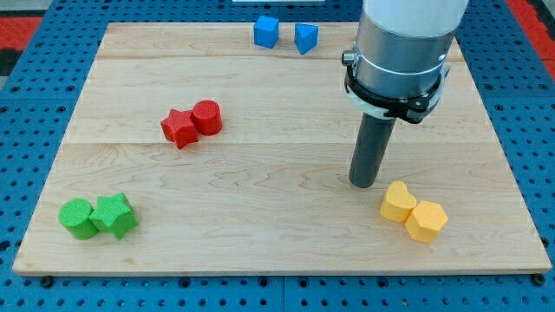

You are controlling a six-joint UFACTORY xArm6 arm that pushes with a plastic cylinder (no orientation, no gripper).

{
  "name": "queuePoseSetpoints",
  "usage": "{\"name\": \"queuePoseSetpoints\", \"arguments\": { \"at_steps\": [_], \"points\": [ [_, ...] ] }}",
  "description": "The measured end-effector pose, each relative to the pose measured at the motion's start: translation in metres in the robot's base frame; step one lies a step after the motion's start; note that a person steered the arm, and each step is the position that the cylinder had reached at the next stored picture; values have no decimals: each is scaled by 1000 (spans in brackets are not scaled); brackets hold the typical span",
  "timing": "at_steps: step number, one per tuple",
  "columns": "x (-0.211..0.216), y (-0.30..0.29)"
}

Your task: Push the red circle to the top left corner of the board

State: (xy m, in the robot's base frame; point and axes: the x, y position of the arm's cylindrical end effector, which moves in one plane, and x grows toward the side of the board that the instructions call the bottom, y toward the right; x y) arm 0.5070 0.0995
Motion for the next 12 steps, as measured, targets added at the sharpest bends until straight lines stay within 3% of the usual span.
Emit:
{"name": "queuePoseSetpoints", "arguments": {
  "at_steps": [2, 5, 6, 8, 9, 10, 11, 12],
  "points": [
    [-7, -76],
    [-22, -145],
    [-56, -145],
    [-68, -153],
    [-69, -168],
    [-33, -173],
    [-16, -282],
    [-39, -346]
  ]
}}
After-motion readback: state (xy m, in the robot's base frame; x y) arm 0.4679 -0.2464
